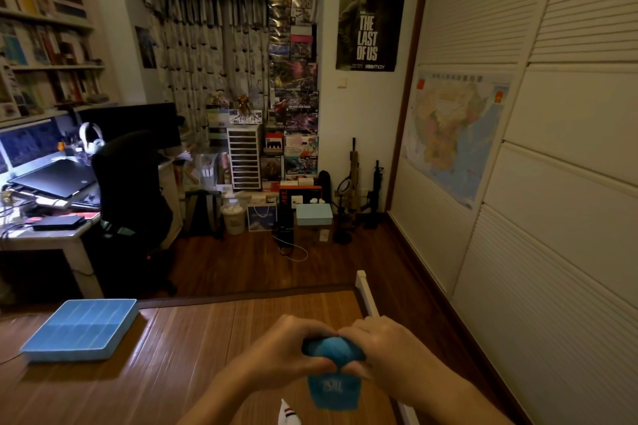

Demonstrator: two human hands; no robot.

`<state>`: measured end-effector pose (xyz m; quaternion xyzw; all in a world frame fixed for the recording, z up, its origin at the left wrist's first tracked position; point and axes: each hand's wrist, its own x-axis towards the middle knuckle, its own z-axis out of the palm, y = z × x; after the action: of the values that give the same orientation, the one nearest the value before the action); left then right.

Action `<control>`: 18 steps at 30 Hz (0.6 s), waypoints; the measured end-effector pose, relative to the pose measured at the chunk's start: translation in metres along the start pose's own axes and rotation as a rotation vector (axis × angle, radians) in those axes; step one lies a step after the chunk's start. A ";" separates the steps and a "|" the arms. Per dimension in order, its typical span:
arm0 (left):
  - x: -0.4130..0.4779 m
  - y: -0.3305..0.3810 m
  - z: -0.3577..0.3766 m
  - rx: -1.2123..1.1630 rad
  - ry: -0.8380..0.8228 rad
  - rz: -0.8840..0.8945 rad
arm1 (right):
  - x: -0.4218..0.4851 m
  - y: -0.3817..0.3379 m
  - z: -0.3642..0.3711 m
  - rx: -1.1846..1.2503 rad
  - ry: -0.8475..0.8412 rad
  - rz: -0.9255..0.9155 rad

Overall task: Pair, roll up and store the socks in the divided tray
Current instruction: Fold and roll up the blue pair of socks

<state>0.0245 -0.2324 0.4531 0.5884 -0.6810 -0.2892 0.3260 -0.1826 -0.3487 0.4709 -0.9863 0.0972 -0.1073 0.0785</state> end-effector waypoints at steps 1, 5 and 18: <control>0.000 -0.001 0.002 0.038 0.031 0.010 | 0.001 0.000 -0.002 0.086 -0.039 0.050; 0.001 0.000 0.007 0.140 0.082 0.031 | 0.002 0.005 -0.003 0.064 -0.066 0.071; 0.001 -0.004 0.002 0.108 -0.017 -0.042 | -0.003 0.001 0.021 -0.166 0.078 -0.081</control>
<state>0.0251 -0.2341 0.4490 0.6171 -0.6858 -0.2637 0.2817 -0.1813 -0.3463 0.4496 -0.9876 0.0690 -0.1405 -0.0116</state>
